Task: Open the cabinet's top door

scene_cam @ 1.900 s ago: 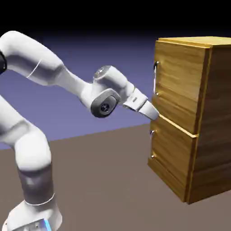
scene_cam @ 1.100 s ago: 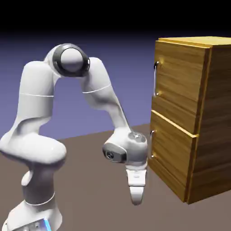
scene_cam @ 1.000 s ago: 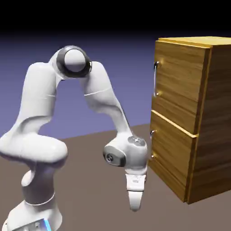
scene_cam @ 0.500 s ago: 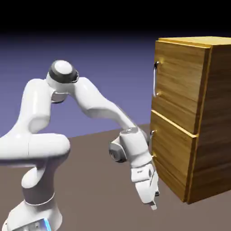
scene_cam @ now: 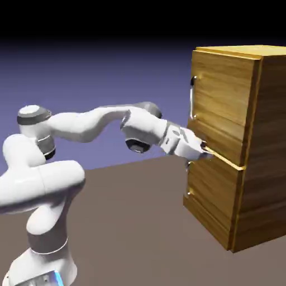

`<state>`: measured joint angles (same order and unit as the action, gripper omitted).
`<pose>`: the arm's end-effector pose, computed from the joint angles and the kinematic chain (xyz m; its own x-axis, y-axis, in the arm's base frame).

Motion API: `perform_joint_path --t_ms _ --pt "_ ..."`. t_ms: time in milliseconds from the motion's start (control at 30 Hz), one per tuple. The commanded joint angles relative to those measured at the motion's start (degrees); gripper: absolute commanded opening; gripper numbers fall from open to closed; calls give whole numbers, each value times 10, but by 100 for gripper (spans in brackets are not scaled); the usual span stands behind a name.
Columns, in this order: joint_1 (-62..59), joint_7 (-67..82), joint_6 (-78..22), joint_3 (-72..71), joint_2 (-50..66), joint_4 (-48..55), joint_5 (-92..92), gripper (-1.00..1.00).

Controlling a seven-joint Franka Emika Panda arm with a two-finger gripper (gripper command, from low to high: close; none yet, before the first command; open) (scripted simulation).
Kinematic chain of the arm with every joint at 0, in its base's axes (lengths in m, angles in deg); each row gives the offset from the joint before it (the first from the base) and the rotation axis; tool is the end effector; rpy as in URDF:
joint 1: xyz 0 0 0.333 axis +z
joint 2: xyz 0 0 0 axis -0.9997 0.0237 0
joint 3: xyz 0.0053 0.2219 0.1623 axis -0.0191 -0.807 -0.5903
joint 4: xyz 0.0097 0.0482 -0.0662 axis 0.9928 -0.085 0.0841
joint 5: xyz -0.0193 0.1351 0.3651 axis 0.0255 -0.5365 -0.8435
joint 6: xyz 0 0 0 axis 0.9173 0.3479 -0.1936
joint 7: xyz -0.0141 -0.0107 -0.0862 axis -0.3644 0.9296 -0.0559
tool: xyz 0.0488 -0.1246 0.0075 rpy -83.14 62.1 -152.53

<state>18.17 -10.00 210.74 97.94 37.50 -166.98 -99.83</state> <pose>0.4577 0.0098 0.4484 -0.0434 -0.7165 0.6962 -0.3150 -0.6515 -0.6902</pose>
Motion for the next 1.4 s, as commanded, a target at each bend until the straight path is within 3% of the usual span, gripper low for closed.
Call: perform_joint_path --t_ms 0,133,300,333,867,1367 --pt "18 8 -4 17 21 3 -22 0" --pt "63 29 -15 62 73 9 -77 0" --pt "-27 37 -26 53 65 85 -114 0" --pt "-27 37 -26 53 65 85 -114 -100" --pt "65 227 -399 171 46 -164 -169 -100" --pt "-51 362 -773 330 -71 -237 -36 -100"
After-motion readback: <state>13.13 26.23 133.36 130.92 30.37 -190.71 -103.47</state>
